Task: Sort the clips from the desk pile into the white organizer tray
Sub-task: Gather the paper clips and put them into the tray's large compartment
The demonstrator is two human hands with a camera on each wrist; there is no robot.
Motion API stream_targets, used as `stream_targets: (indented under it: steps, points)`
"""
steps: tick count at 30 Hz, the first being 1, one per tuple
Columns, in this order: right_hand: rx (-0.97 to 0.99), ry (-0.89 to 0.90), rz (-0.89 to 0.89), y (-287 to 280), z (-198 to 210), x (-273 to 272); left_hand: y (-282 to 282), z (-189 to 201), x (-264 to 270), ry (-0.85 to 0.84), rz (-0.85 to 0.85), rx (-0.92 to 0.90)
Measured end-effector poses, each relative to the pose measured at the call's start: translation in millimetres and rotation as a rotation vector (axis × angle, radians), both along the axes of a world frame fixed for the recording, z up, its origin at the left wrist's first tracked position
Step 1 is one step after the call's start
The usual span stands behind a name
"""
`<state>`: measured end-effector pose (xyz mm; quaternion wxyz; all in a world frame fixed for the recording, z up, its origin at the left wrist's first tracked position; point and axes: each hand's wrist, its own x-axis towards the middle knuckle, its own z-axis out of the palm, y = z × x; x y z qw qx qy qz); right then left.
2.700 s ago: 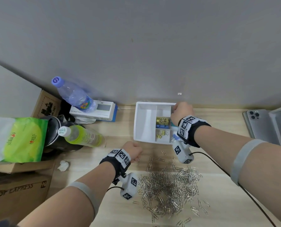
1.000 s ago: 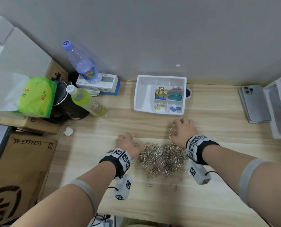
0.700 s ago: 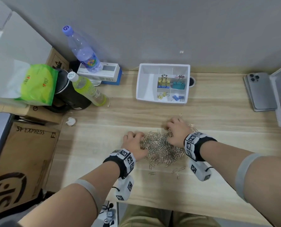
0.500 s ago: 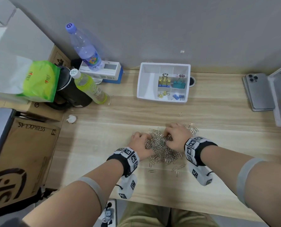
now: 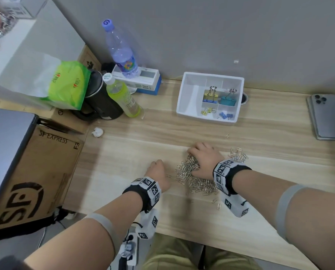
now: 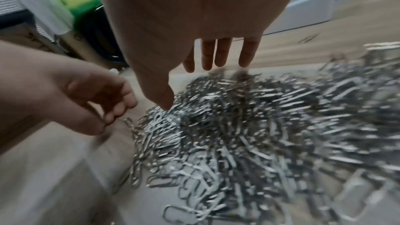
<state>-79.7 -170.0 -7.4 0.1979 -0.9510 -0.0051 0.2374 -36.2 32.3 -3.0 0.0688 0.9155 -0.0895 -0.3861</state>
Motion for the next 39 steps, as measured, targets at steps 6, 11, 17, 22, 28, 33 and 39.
stream_targets:
  steps: [6,11,17,22,28,33,39]
  points:
    - [-0.066,-0.05,0.136,27,-7,-3,-22,-5,-9,0.06,-0.008,-0.192]
    - [-0.038,-0.045,0.139,16,-5,-10,-43,-3,-14,0.12,-0.021,-0.27]
    - [0.059,-0.053,0.05,-11,2,-16,-64,2,-15,0.159,-0.068,-0.347]
    - [-0.023,-0.13,-0.259,-51,5,-10,-71,2,-14,0.178,-0.009,-0.327]
    - [-0.111,0.009,-0.336,-83,6,-3,-70,-1,-10,0.051,0.07,-0.299]
    - [0.021,0.062,-0.245,-77,-3,-26,-73,0,-8,-0.044,-0.056,-0.302]
    - [-0.019,-0.077,-0.39,-90,1,-33,-87,3,-6,0.001,-0.092,-0.287]
